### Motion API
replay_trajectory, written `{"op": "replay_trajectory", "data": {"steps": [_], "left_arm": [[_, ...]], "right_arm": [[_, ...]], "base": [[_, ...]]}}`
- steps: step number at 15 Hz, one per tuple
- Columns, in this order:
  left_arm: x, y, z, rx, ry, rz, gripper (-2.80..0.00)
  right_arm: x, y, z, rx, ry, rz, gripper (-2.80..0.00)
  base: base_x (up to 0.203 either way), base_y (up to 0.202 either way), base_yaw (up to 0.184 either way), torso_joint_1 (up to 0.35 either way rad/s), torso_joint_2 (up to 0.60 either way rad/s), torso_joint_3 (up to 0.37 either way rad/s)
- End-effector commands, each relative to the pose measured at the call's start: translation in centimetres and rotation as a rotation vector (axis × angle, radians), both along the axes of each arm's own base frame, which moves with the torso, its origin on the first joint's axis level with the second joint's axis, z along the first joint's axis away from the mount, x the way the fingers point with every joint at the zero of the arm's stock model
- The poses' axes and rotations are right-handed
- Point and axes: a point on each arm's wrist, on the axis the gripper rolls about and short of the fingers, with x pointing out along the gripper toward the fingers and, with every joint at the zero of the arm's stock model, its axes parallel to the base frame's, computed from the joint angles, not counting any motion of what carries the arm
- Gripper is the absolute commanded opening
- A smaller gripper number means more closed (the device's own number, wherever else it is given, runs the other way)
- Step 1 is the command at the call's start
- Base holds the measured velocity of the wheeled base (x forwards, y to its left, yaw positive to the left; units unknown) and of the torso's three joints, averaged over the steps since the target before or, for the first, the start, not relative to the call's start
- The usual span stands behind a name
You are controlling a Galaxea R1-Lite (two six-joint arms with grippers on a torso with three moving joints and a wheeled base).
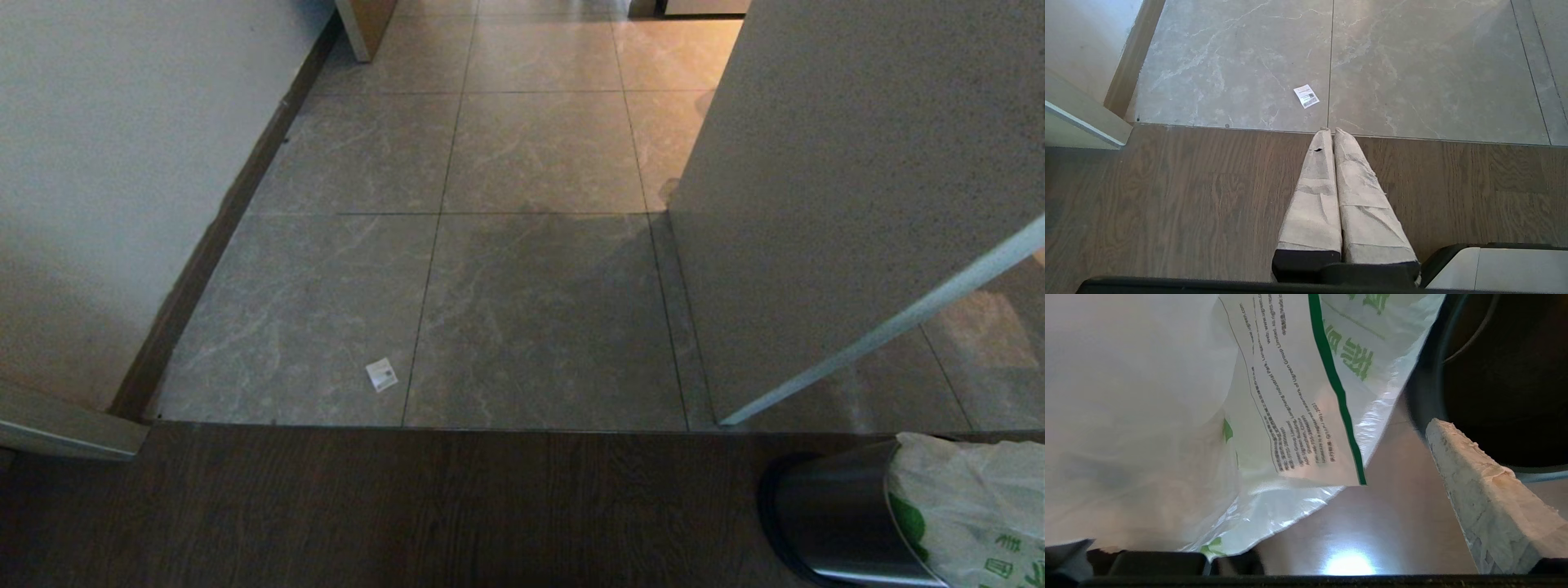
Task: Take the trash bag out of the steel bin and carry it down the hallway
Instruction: Pick up the trash bag
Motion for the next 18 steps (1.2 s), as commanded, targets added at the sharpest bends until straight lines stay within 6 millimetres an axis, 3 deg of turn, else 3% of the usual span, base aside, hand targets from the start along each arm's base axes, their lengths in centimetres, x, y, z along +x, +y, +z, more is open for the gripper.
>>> {"op": "replay_trajectory", "data": {"steps": [1,8,18], "left_arm": [[0.0,0.0,0.0,0.000,0.000,-0.001,-2.80],[0.0,0.0,0.0,0.000,0.000,-0.001,-2.80],[0.0,0.0,0.0,0.000,0.000,-0.001,-2.80]], "right_arm": [[0.1,-0.1,-1.2,0.062,-0.013,-0.010,0.00],[0.4,-0.2,-2.9,0.153,-0.077,0.025,0.00],[1.9,-0.8,-3.4,0.164,-0.171,0.092,0.00]], "base": [[0.000,0.000,0.000,0.000,0.00,0.000],[0.000,0.000,0.000,0.000,0.00,0.000],[0.000,0.000,0.000,0.000,0.00,0.000]]}}
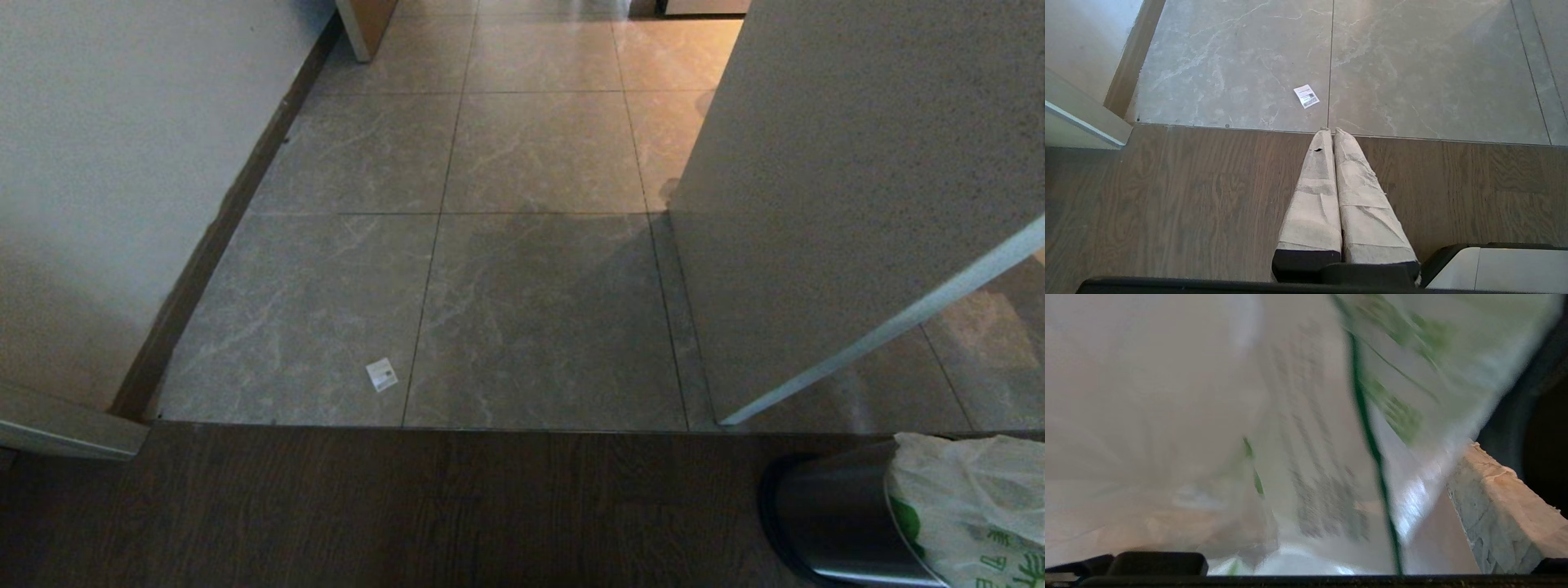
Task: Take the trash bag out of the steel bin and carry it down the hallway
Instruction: Pick up the trash bag
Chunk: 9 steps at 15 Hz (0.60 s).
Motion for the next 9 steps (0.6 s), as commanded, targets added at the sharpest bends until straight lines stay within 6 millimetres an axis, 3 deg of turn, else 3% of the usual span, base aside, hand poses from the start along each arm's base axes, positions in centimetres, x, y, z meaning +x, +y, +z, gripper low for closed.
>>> {"op": "replay_trajectory", "data": {"steps": [1,9], "left_arm": [[0.0,0.0,0.0,0.000,0.000,0.000,-2.80],[0.0,0.0,0.0,0.000,0.000,0.000,-2.80]], "right_arm": [[0.6,0.3,0.1,0.012,-0.040,0.037,0.00],[2.1,1.5,0.9,0.017,-0.093,0.112,0.00]], "base": [[0.000,0.000,0.000,0.000,0.00,0.000],[0.000,0.000,0.000,0.000,0.00,0.000]]}}
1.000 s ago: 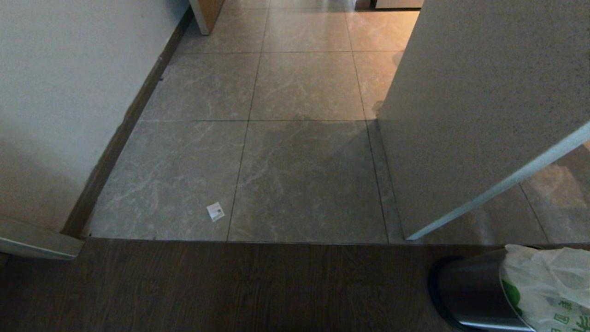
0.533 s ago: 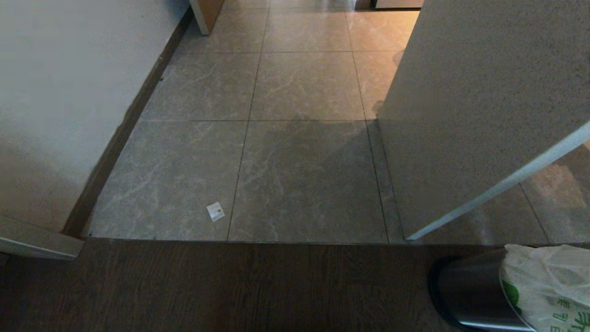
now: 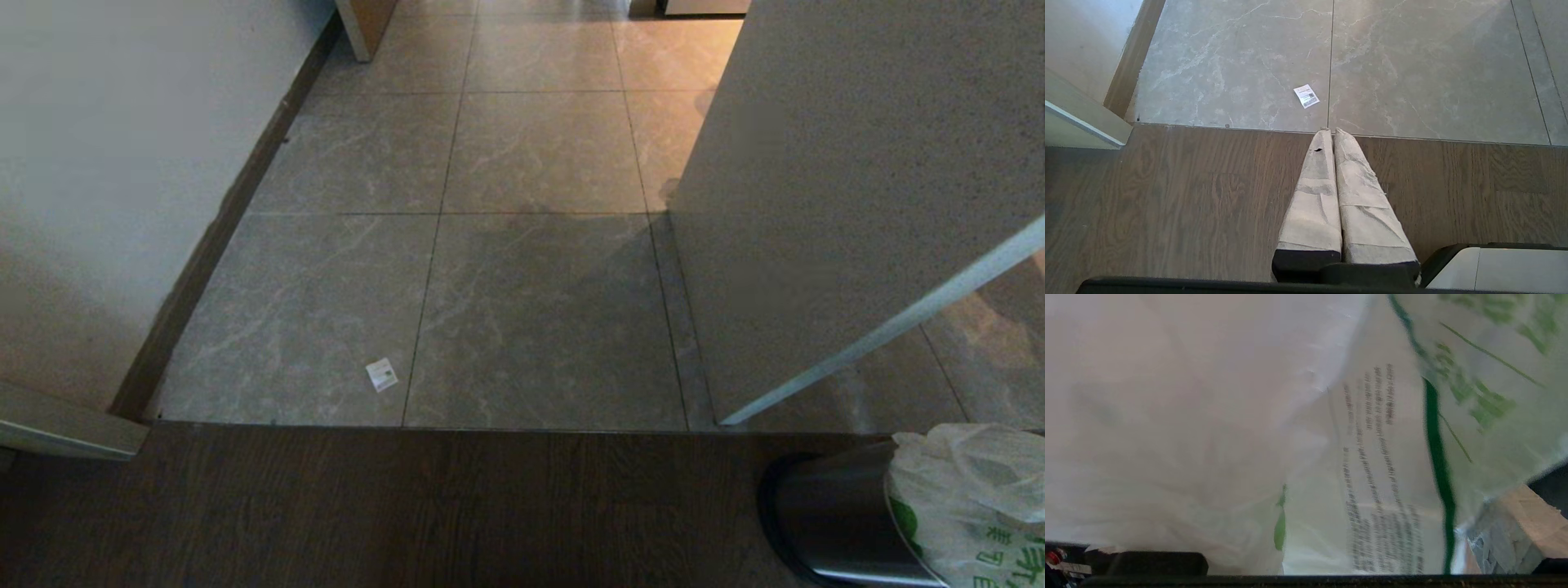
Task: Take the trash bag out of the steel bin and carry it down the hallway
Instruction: Pick up the trash bag
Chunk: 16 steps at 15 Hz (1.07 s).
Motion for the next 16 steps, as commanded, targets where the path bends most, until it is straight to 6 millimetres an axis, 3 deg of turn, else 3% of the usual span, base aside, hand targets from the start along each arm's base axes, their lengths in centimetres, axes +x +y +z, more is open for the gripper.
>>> {"op": "replay_trajectory", "data": {"steps": [1,3,4,16], "left_arm": [[0.0,0.0,0.0,0.000,0.000,0.000,-2.80],[0.0,0.0,0.0,0.000,0.000,0.000,-2.80],[0.0,0.0,0.0,0.000,0.000,0.000,-2.80],[0.0,0.0,0.0,0.000,0.000,0.000,-2.80]], "right_arm": [[0.6,0.4,0.3,-0.010,-0.011,0.027,0.00],[0.7,0.3,0.3,-0.015,-0.019,0.031,0.00],[0.6,0.4,0.2,-0.014,-0.023,0.032,-2.80],[0.5,0.8,1.6,-0.066,-0.047,0.040,-2.80]], "base": [[0.000,0.000,0.000,0.000,0.00,0.000],[0.000,0.000,0.000,0.000,0.00,0.000],[0.000,0.000,0.000,0.000,0.00,0.000],[0.000,0.000,0.000,0.000,0.00,0.000]]}}
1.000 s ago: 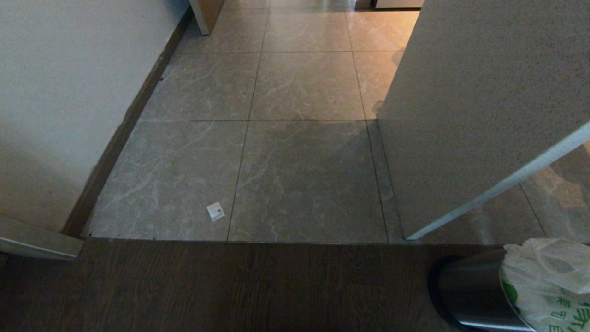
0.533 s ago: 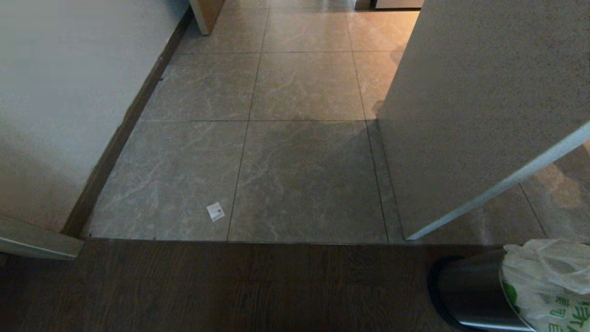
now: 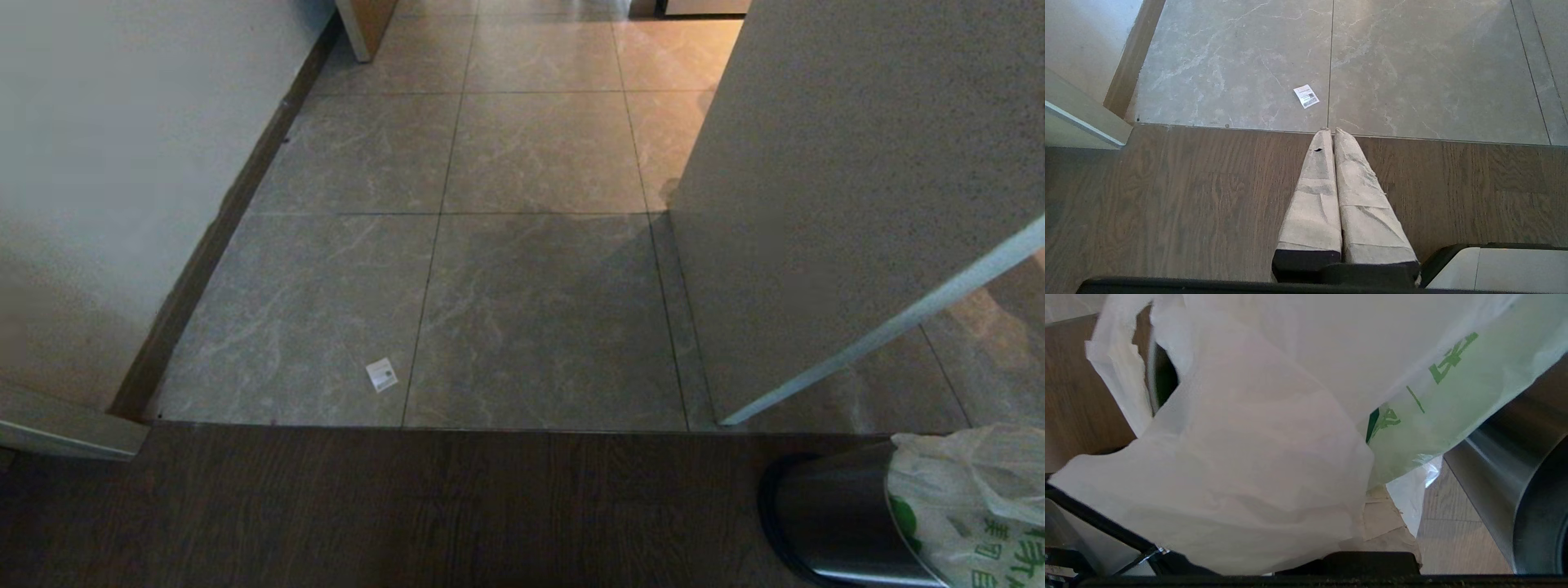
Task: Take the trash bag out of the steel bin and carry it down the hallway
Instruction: Pick up the trash bag
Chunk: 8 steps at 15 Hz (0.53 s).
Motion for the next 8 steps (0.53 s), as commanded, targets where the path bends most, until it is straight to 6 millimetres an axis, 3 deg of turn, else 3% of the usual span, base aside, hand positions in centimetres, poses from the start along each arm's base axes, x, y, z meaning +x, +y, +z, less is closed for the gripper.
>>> {"op": "replay_trajectory", "data": {"steps": [1,5,8], "left_arm": [[0.0,0.0,0.0,0.000,0.000,0.000,-2.80],[0.0,0.0,0.0,0.000,0.000,0.001,-2.80],[0.0,0.0,0.0,0.000,0.000,0.000,-2.80]], "right_arm": [[-0.3,0.4,1.1,-0.023,-0.016,0.004,-2.80],[-1.4,2.4,5.8,-0.064,-0.037,0.003,-2.80],[-3.3,5.8,10.0,-0.124,-0.060,0.016,-2.80]], "base": [[0.000,0.000,0.000,0.000,0.00,0.000],[0.000,0.000,0.000,0.000,0.00,0.000],[0.000,0.000,0.000,0.000,0.00,0.000]]}}
